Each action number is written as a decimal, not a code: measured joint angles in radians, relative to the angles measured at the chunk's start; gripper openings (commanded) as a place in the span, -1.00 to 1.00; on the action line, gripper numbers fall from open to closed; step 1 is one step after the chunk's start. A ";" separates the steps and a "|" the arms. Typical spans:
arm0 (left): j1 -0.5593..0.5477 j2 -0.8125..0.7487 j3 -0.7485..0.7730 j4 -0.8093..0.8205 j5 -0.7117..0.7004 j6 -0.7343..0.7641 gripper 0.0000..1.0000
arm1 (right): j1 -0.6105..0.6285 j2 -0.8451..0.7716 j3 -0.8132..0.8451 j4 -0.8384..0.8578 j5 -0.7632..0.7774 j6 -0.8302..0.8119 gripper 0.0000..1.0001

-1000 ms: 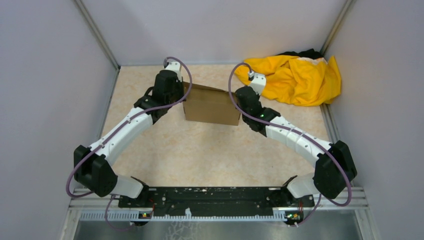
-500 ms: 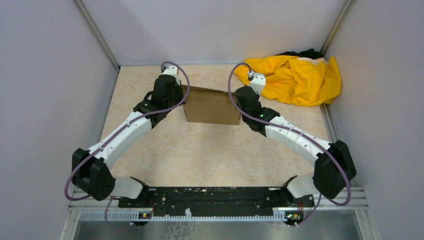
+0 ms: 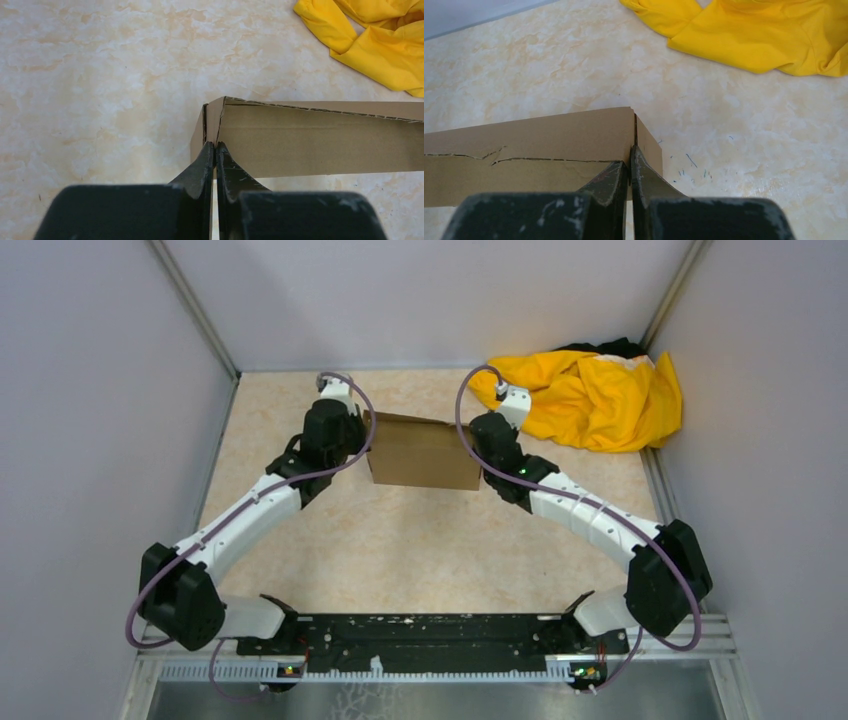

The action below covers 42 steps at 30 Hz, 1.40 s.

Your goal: Fold the paper box

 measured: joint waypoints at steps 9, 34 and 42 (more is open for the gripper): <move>-0.011 -0.013 -0.053 0.084 -0.024 -0.008 -0.91 | 0.001 0.008 0.000 0.011 0.011 0.002 -1.00; -0.029 0.000 -0.030 -0.037 -0.048 0.040 -0.41 | 0.005 0.011 0.000 0.021 0.013 -0.021 -1.00; -0.021 -0.001 -0.010 -0.078 -0.035 0.054 -0.31 | 0.005 0.013 0.000 0.030 -0.008 -0.053 -1.00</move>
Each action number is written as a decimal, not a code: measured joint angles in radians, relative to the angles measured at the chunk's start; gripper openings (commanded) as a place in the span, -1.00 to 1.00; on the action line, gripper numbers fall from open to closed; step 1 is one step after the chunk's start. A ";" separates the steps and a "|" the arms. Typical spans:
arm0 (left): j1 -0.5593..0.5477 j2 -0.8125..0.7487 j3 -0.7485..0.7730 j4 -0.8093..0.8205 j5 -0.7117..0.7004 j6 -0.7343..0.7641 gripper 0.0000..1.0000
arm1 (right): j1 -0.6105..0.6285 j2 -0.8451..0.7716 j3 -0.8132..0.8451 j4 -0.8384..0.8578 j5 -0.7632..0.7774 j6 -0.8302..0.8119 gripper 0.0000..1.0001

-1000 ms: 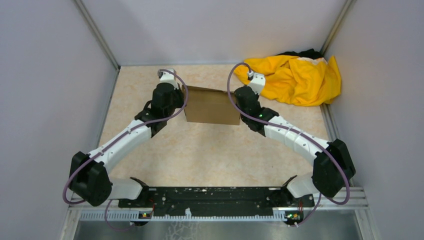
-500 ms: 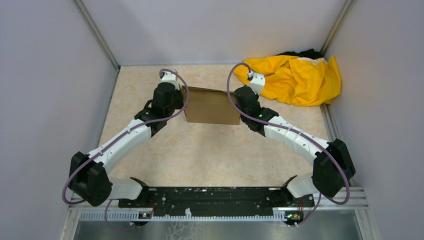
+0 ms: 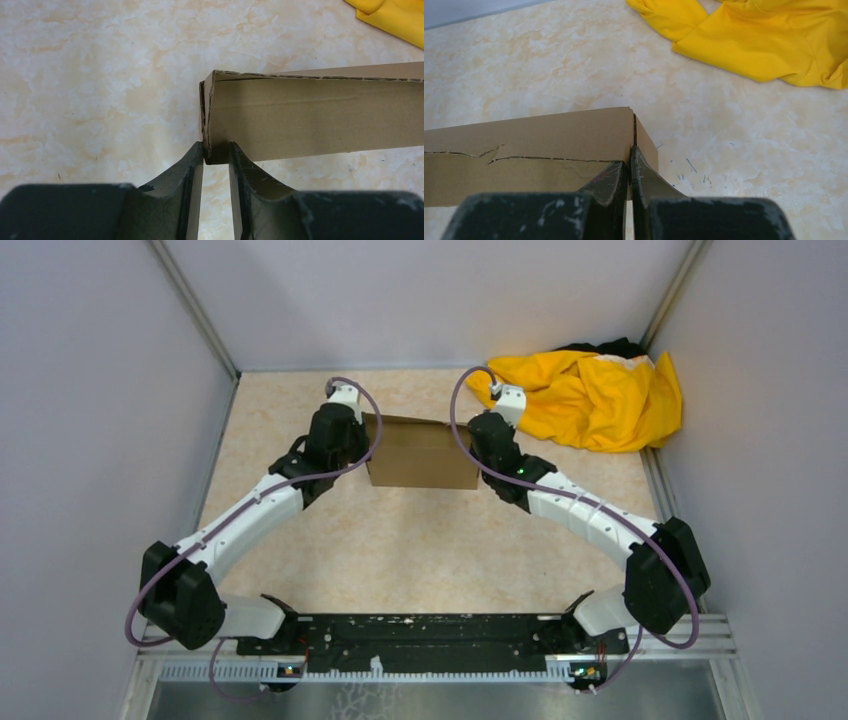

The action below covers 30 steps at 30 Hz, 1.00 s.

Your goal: Fold the paper box

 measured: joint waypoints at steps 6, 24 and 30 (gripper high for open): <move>0.005 0.000 0.028 -0.059 0.013 0.018 -0.10 | 0.000 0.003 0.000 0.009 -0.018 -0.008 -1.00; 0.045 -0.004 0.089 -0.142 0.030 0.034 0.04 | 0.000 0.008 0.000 0.020 -0.029 -0.016 -1.00; 0.050 -0.004 0.110 -0.128 0.057 0.034 -0.03 | 0.000 0.010 0.000 0.029 -0.040 -0.024 -1.00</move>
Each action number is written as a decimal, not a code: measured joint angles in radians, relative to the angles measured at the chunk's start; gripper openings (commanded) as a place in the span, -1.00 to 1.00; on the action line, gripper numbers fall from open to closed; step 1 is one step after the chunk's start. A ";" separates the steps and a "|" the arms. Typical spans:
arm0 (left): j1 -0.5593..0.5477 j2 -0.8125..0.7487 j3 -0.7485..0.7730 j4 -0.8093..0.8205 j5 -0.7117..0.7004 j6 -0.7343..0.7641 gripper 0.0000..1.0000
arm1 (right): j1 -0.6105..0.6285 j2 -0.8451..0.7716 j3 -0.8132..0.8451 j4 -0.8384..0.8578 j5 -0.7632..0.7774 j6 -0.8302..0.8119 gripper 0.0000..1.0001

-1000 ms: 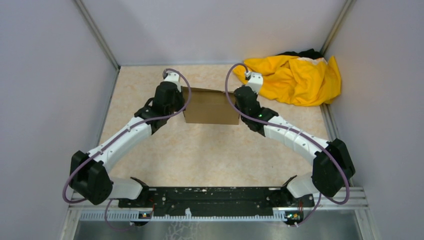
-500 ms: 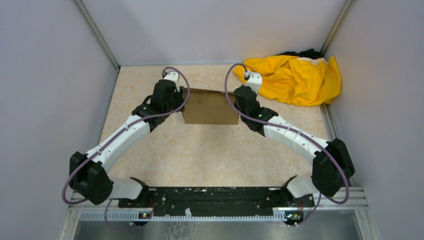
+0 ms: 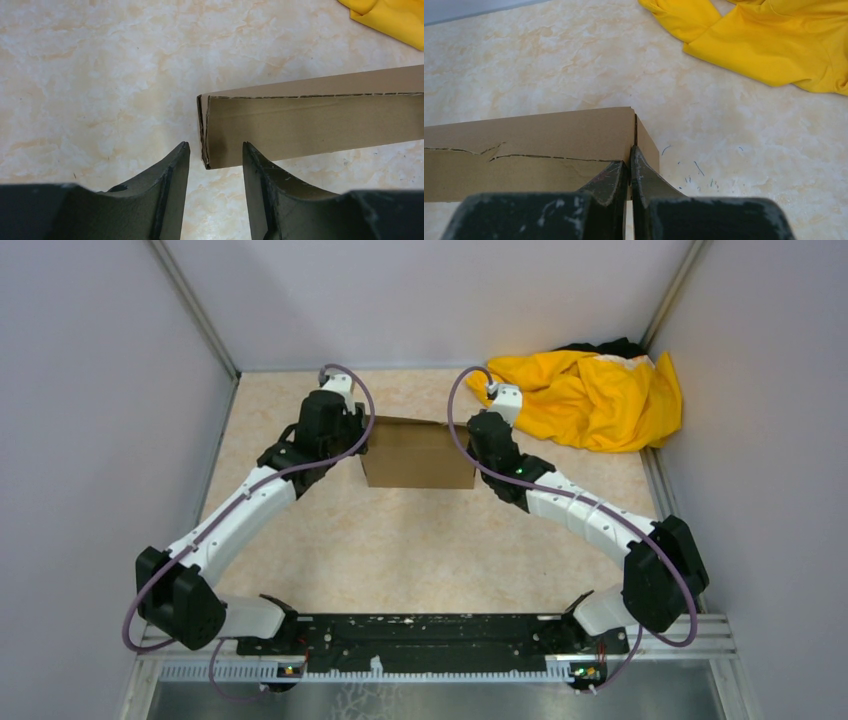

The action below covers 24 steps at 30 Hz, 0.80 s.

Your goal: Fold the paper box

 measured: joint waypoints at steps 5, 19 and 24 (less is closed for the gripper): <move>0.001 0.001 0.002 0.001 0.011 0.000 -0.26 | 0.000 0.001 0.000 0.002 -0.003 -0.003 -1.00; 0.039 0.005 0.002 0.008 0.027 0.002 -0.64 | 0.000 0.001 0.000 0.006 -0.010 -0.026 -1.00; 0.053 0.007 0.002 0.016 0.046 0.008 -0.68 | 0.000 0.003 0.000 0.010 -0.019 -0.036 -1.00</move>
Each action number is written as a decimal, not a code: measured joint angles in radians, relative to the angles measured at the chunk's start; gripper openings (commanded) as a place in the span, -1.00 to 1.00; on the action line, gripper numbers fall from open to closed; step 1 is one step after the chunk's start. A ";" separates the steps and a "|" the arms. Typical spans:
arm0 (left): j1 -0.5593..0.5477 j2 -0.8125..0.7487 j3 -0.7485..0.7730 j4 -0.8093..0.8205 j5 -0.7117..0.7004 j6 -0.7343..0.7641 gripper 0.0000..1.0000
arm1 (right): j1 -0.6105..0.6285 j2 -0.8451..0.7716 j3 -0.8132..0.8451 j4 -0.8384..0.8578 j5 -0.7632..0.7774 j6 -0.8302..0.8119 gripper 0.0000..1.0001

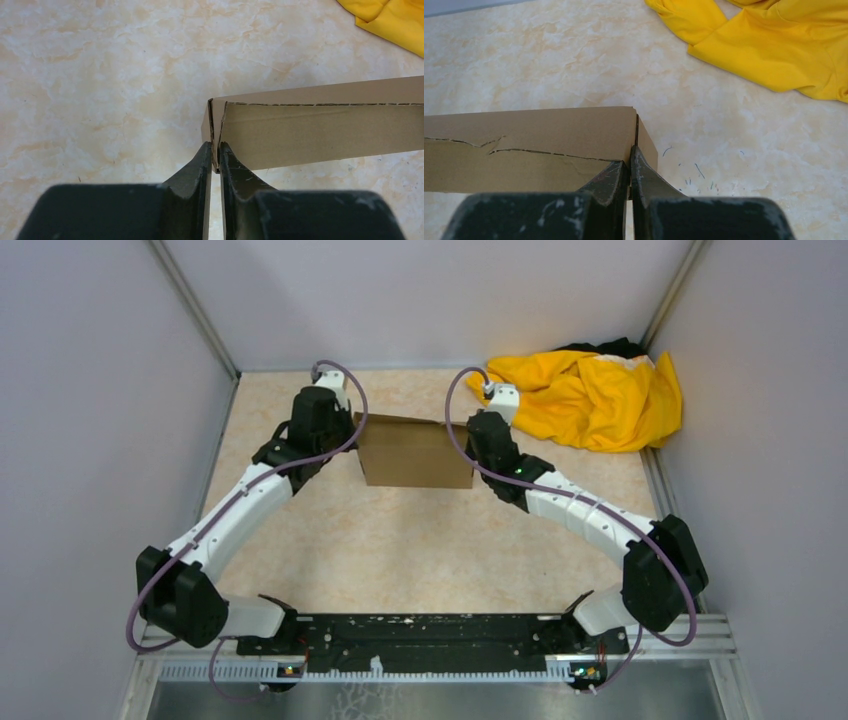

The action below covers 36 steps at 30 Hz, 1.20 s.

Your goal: Fold the paper box

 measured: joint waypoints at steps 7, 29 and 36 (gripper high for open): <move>0.016 0.001 0.000 0.001 0.013 0.019 -0.70 | 0.000 0.004 0.000 0.010 -0.013 -0.015 -1.00; 0.049 -0.015 -0.047 0.077 0.089 0.017 -0.92 | 0.002 0.004 0.000 0.013 -0.028 -0.035 -1.00; 0.050 -0.027 -0.082 0.128 0.093 -0.002 -1.00 | 0.002 0.006 0.000 0.015 -0.026 -0.035 -1.00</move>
